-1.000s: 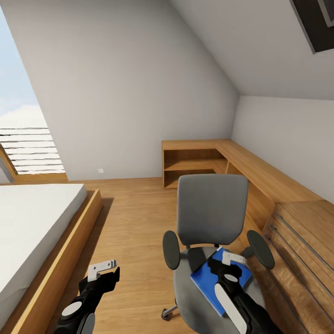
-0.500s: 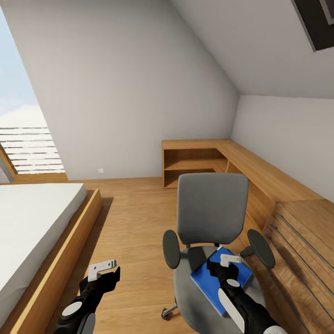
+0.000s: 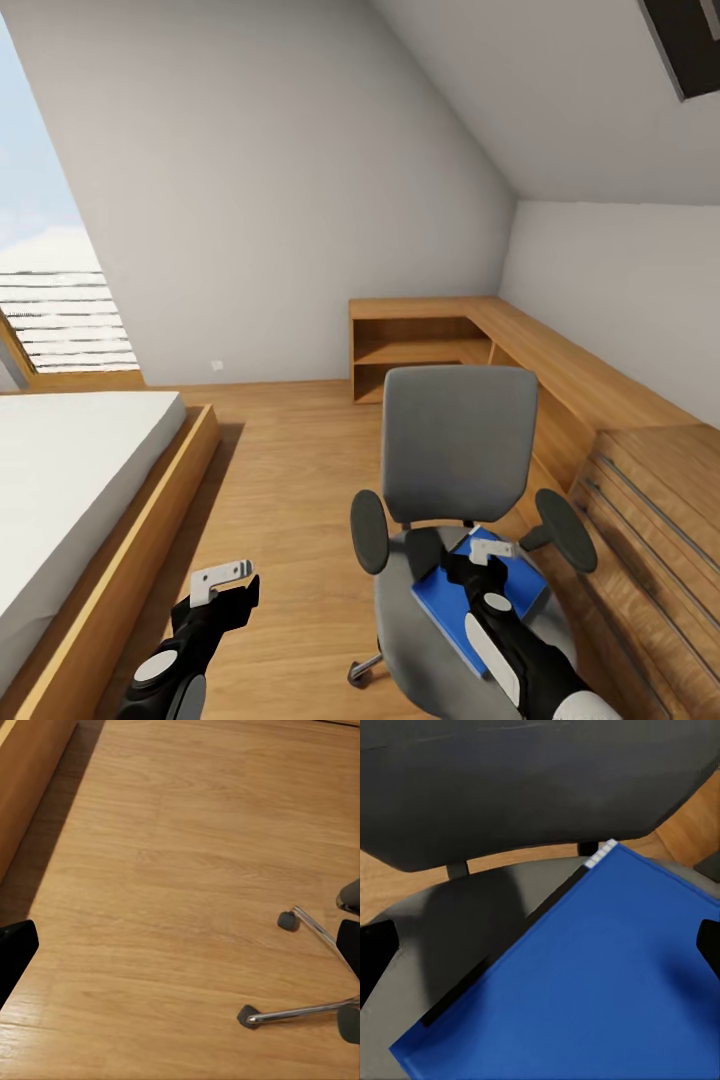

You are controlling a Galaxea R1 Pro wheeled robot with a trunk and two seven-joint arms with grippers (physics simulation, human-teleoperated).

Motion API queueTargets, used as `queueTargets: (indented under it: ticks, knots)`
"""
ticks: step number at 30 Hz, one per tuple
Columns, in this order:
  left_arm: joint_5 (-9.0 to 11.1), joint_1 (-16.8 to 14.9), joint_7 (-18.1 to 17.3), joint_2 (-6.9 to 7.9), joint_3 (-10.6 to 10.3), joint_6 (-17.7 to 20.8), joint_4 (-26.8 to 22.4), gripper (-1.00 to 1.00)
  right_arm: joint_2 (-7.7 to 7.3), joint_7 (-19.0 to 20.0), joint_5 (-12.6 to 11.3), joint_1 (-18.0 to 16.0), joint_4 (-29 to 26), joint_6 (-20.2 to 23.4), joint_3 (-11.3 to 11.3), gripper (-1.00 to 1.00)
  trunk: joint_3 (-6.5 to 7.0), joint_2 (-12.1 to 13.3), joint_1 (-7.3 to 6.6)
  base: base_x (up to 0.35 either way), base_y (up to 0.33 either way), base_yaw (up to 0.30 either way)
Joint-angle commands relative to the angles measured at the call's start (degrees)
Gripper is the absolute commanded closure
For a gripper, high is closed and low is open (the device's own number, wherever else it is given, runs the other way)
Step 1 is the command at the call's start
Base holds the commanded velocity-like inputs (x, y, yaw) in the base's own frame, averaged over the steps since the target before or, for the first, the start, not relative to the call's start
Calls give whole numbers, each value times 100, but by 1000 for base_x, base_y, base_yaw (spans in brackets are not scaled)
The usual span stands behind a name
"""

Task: In the bedroom, organize the workspace by keeping the computer under the desk, ensuring the monitor is on the desk, placing the keyboard on the desk next to the monitor, placing the mouse on the desk next to the keyboard, moving the folder from the swivel chair onto the desk next to the mouse, stacking the notebook on top of the folder with the pen on top of the notebook, and positioning the swivel chair next to the desk.

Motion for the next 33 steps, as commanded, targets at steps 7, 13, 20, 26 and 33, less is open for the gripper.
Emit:
queueTargets:
  ticks: [7, 13, 20, 26, 33]
  knots:
    - [61, -2, 51, 0, -11, 19, -8, -100, -19, -54, -107, -4, -563, 704, 40, -100, -132, -286, 155, 0, 0, 0]
    - [61, 0, 51, 0, -11, 19, -8, -100, -32, -54, -122, -1, -973, 1092, 50, -100, -239, -526, 286, 0, 0, 0]
    - [61, -2, 51, 0, -11, 19, -8, -100, -20, -61, -130, 0, -1074, 1252, 50, -100, -365, -807, 440, 0, 0, 0]
    - [61, -2, 51, 0, -11, 19, -8, -100, -18, -62, -132, 0, -1098, 1298, 42, -100, -473, -1048, 572, 0, 0, 0]
    - [61, -3, 51, 0, -11, 19, -8, -100, -29, -63, -200, 0, -1107, 1311, 33, -100, -598, -1328, 726, 0, 0, 0]
